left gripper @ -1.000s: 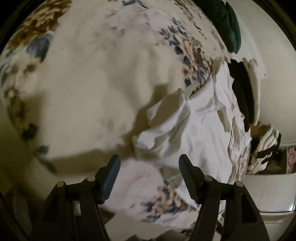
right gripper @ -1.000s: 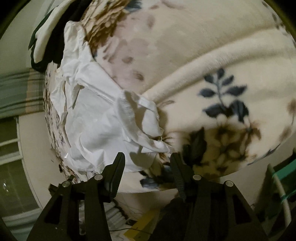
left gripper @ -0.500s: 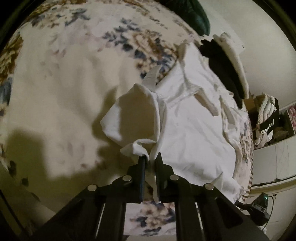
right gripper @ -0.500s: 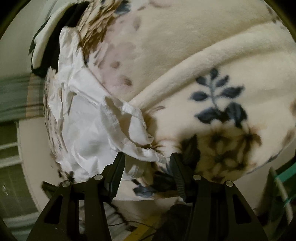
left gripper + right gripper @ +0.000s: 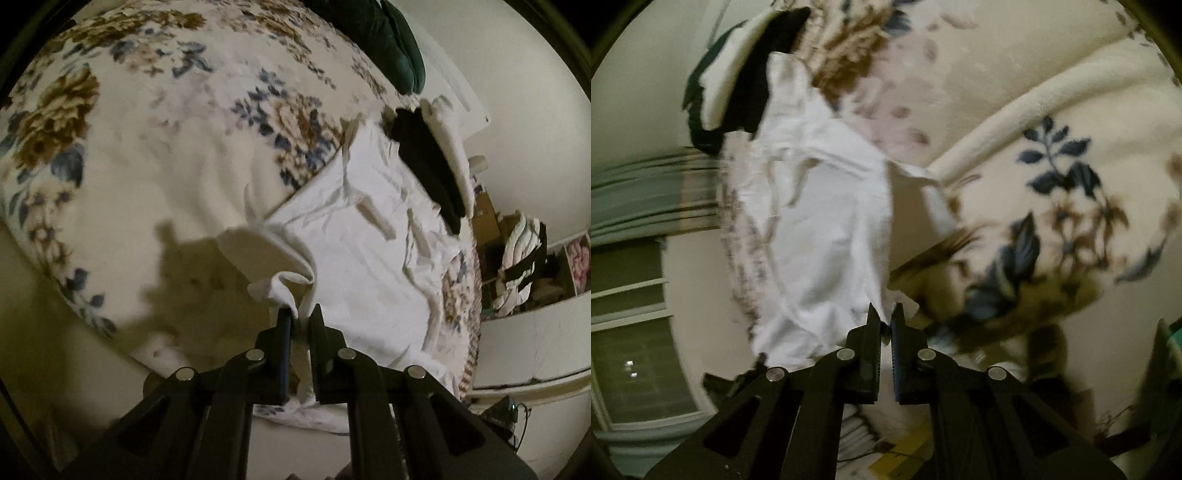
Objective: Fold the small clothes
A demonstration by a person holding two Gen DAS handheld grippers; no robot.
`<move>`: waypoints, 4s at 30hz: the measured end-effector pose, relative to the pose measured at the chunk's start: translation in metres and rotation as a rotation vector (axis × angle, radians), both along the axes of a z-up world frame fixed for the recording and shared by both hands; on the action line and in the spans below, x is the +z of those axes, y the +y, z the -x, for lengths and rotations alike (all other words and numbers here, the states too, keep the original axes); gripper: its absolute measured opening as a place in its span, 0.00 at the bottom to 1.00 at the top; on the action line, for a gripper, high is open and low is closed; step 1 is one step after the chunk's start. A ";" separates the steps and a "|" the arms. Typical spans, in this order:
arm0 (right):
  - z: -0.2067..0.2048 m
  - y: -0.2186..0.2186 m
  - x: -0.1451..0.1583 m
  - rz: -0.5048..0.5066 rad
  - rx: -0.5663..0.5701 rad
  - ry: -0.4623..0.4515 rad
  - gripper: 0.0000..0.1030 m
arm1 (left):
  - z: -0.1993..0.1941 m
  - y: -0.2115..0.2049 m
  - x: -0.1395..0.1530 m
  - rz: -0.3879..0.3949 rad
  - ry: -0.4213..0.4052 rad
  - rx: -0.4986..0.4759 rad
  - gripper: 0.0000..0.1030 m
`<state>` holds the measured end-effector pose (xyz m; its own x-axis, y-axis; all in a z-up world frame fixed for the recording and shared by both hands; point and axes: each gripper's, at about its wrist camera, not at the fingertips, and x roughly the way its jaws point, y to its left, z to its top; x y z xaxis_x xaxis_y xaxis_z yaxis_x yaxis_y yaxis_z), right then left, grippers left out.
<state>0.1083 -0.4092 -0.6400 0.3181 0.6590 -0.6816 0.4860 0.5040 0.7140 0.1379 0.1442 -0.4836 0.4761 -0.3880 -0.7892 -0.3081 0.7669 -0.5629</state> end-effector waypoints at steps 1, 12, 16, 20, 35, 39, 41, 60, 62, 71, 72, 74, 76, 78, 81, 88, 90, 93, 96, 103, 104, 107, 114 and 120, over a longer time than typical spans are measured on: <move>0.001 -0.001 0.009 -0.010 -0.007 -0.008 0.05 | -0.001 0.004 0.008 0.013 -0.005 0.015 0.07; -0.085 -0.038 0.109 0.003 -0.042 -0.188 0.05 | -0.099 0.010 0.061 0.067 -0.103 0.053 0.06; -0.156 -0.034 0.111 0.062 -0.030 -0.208 0.05 | -0.175 0.003 0.061 0.054 -0.143 0.029 0.06; -0.234 -0.030 0.099 0.113 -0.044 -0.199 0.05 | -0.253 -0.004 0.047 0.033 -0.141 -0.003 0.06; -0.390 -0.053 0.022 0.236 -0.177 -0.017 0.52 | -0.415 -0.016 -0.024 -0.012 0.028 -0.137 0.73; -0.352 -0.042 0.038 0.306 -0.109 -0.049 0.59 | -0.379 -0.009 -0.022 -0.102 0.063 -0.185 0.74; -0.331 -0.032 0.029 0.306 -0.060 -0.005 0.59 | -0.361 -0.010 -0.028 -0.146 0.087 -0.209 0.74; -0.330 -0.037 0.028 0.502 0.062 0.052 0.48 | -0.266 -0.006 -0.037 -0.187 0.204 -0.218 0.74; -0.298 -0.038 0.036 0.470 0.029 0.051 0.50 | -0.244 -0.002 -0.032 -0.139 0.217 -0.158 0.74; -0.183 0.009 -0.018 0.060 -0.160 0.080 0.61 | -0.186 -0.034 -0.081 0.215 0.319 0.075 0.74; -0.185 0.016 -0.027 0.044 -0.159 0.073 0.61 | -0.191 -0.040 -0.088 0.208 0.313 0.096 0.74; -0.194 0.024 -0.044 0.042 -0.172 0.062 0.61 | -0.199 -0.045 -0.096 0.182 0.298 0.119 0.74; -0.201 0.026 -0.056 0.024 -0.224 0.054 0.61 | -0.210 -0.047 -0.100 0.167 0.279 0.175 0.71; -0.206 0.025 -0.060 0.014 -0.299 0.019 0.48 | -0.213 -0.048 -0.094 0.119 0.237 0.213 0.41; -0.209 0.025 -0.054 0.044 -0.325 0.002 0.15 | -0.218 -0.053 -0.078 0.055 0.146 0.193 0.09; -0.195 0.022 -0.022 0.088 -0.287 -0.002 0.10 | -0.192 -0.049 -0.039 -0.001 0.073 0.116 0.09; -0.177 0.019 -0.011 0.097 -0.257 0.012 0.10 | -0.179 -0.050 -0.039 -0.009 0.104 0.085 0.09; -0.151 0.017 -0.004 0.114 -0.203 0.056 0.10 | -0.150 -0.043 -0.053 -0.002 0.193 0.042 0.11; -0.132 0.013 -0.021 0.127 -0.118 0.160 0.18 | -0.132 -0.030 -0.072 0.040 0.317 0.039 0.19; -0.120 -0.036 0.014 0.396 -0.089 0.236 0.37 | -0.148 -0.011 -0.019 -0.071 0.249 -0.040 0.52; -0.127 -0.042 0.030 0.478 -0.080 0.214 0.37 | -0.159 -0.016 -0.012 -0.102 0.226 -0.066 0.54; -0.169 -0.038 0.055 0.545 -0.004 0.128 0.37 | -0.212 -0.045 -0.006 -0.175 0.157 -0.170 0.55; -0.322 0.067 0.032 0.577 0.351 0.001 0.37 | -0.313 -0.122 -0.044 -0.346 0.171 -0.359 0.55; -0.404 0.104 0.010 0.686 0.448 -0.051 0.37 | -0.380 -0.127 -0.065 -0.436 0.174 -0.365 0.55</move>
<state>0.5125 -0.3056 -0.6296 0.1652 0.1726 -0.9710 0.1103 0.9752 0.1921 0.5178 0.0171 -0.5485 0.2224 -0.1248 -0.9669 -0.0400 0.9898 -0.1370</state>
